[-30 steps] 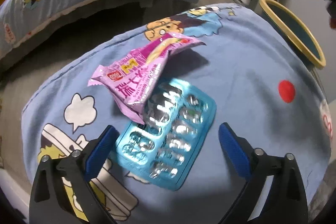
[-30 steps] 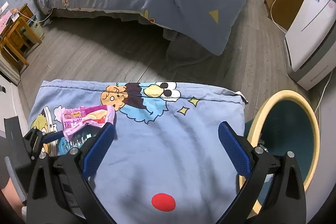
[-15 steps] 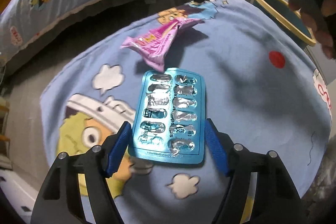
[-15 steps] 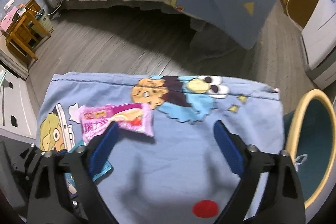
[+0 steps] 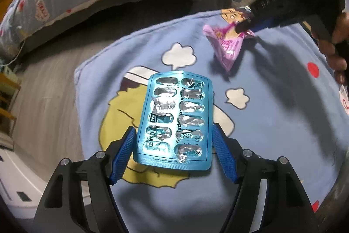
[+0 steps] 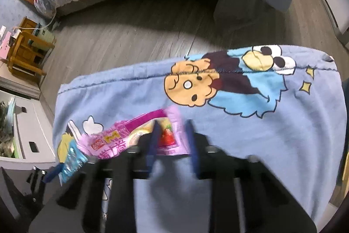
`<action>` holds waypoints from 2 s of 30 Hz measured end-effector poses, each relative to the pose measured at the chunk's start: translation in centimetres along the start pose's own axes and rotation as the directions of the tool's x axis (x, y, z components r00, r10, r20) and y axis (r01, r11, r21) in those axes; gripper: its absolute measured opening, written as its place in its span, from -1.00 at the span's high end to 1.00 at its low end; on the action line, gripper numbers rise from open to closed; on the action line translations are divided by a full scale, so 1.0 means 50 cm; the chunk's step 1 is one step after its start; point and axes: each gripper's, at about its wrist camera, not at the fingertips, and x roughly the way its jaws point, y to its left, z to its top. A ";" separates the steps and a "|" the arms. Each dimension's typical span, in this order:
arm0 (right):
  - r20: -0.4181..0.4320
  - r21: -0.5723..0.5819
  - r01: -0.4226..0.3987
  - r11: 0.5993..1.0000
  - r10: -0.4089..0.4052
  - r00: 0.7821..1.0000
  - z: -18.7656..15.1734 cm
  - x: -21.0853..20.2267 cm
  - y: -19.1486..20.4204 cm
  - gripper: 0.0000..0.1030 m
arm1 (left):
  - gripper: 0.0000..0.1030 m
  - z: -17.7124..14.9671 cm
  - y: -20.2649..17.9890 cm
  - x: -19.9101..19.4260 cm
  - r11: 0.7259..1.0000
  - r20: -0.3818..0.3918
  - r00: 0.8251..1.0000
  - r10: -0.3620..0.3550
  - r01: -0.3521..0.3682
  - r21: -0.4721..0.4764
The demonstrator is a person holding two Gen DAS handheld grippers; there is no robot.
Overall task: Collect trash
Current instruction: 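Grasp the pink snack wrapper with the right tool while the left tool lifts the blister pack, then carry the pink wrapper and blister pack over the bin with both tools, then open both tools over the bin to drop the wrapper and blister pack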
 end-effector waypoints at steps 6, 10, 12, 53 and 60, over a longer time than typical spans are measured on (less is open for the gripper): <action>0.039 -0.004 0.009 1.000 -0.009 0.999 0.005 -0.030 -0.010 0.88 | -0.38 0.020 0.014 -0.012 0.999 0.036 0.999 -0.001 0.003 -0.038; 0.067 -0.012 0.005 1.000 -0.005 0.998 0.005 -0.063 -0.019 0.89 | -0.38 0.046 0.012 -0.026 0.998 0.071 0.997 -0.003 0.007 -0.058; 0.088 -0.018 0.009 1.000 -0.007 0.996 0.003 -0.089 -0.030 0.89 | -0.38 0.060 0.003 -0.041 0.998 0.105 0.994 -0.012 0.019 -0.068; 0.251 0.317 0.204 0.926 -0.290 0.923 -0.175 -0.438 -0.662 0.88 | -0.38 0.307 -0.645 -0.047 0.913 0.184 0.941 -0.285 0.208 0.351; 0.223 0.353 0.252 0.901 -0.342 0.913 -0.191 -0.435 -0.718 0.88 | -0.39 0.345 -0.730 -0.023 0.892 0.169 0.940 -0.296 0.209 0.402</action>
